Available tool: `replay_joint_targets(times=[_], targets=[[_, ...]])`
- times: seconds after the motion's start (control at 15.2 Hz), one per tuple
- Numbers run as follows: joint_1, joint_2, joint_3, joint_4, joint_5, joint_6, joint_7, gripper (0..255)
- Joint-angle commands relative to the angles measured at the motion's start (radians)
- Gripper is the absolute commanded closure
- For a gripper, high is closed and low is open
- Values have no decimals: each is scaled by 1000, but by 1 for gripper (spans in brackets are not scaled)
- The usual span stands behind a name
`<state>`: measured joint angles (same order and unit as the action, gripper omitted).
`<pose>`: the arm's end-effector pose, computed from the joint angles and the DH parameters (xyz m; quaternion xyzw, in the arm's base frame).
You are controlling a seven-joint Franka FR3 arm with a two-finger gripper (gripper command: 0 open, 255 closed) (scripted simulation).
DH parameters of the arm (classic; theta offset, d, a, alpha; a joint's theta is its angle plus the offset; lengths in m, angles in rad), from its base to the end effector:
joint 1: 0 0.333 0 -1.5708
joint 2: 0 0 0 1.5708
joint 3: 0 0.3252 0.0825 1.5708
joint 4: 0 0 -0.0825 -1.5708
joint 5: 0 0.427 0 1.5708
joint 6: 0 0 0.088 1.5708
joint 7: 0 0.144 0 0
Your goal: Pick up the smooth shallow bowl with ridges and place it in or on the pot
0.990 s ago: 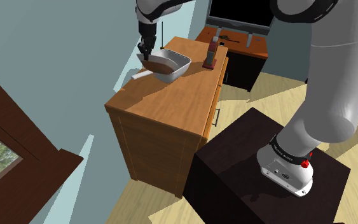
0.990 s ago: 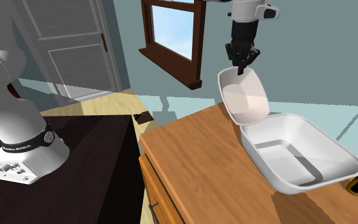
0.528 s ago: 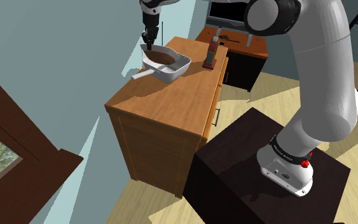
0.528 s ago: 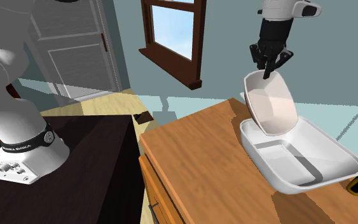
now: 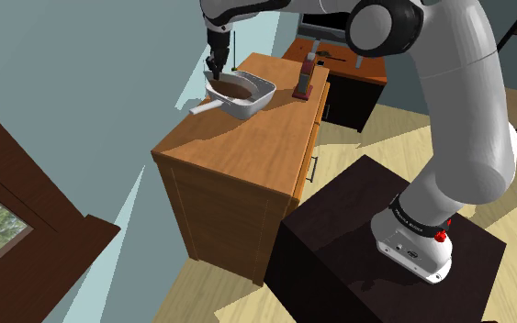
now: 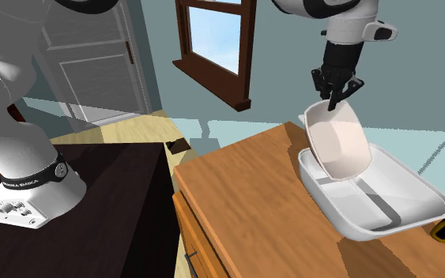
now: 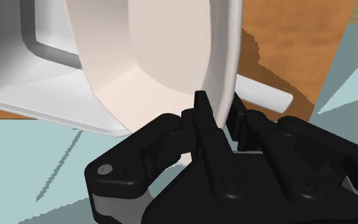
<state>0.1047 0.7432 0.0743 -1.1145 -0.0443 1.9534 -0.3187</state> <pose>0.8055 0.1246 0.3410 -0.9689 -0.2424 -0.0489 0.0003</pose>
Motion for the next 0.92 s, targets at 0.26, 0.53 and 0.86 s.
replay_joint_targets(times=[0.26, 0.53, 0.86], targets=[[-1, 15, -1, -59, -1, 73, 1, 255], [-1, 31, -1, -85, -3, 116, 2, 255], [-1, 36, -1, -90, -3, 125, 2, 255]])
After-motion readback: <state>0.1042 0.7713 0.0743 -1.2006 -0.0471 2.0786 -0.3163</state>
